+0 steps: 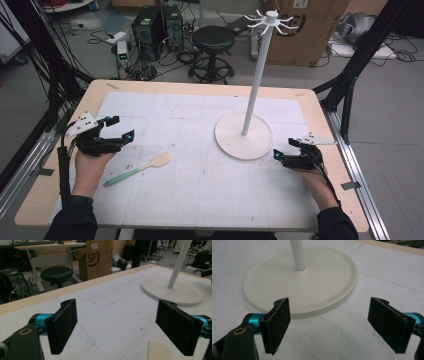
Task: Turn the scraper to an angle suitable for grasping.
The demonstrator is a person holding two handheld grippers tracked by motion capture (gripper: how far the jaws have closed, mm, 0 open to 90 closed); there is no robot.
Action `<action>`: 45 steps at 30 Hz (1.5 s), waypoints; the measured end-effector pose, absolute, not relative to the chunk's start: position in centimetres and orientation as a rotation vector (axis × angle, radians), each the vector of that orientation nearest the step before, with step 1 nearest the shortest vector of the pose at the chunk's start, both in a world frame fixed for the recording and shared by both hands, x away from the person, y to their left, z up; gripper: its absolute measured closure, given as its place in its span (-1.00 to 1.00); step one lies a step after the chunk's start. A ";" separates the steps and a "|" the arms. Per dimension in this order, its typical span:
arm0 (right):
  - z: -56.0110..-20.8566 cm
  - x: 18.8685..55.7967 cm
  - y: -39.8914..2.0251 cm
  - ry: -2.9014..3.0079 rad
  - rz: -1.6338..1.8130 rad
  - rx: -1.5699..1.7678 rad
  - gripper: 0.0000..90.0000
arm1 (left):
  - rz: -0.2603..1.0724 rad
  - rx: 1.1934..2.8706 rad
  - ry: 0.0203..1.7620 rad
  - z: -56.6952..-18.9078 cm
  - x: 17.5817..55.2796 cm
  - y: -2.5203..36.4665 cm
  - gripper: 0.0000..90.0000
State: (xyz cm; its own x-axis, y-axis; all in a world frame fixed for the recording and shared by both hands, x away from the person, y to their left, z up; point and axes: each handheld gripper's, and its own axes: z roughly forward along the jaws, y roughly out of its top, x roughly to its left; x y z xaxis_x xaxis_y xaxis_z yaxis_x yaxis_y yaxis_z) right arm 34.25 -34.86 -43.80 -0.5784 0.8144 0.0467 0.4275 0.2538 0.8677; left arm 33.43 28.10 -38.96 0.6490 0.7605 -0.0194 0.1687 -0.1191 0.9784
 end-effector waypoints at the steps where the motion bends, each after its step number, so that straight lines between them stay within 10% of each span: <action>1: -43.8 34.3 -34.8 2.121 1.263 1.122 -0.61 | 0.616 1.643 0.782 -39.4 33.1 28.3 -0.59; 45: -44.1 34.4 -34.2 2.180 1.234 1.075 -0.60 | 0.484 1.880 0.703 -42.0 30.3 26.6 -0.52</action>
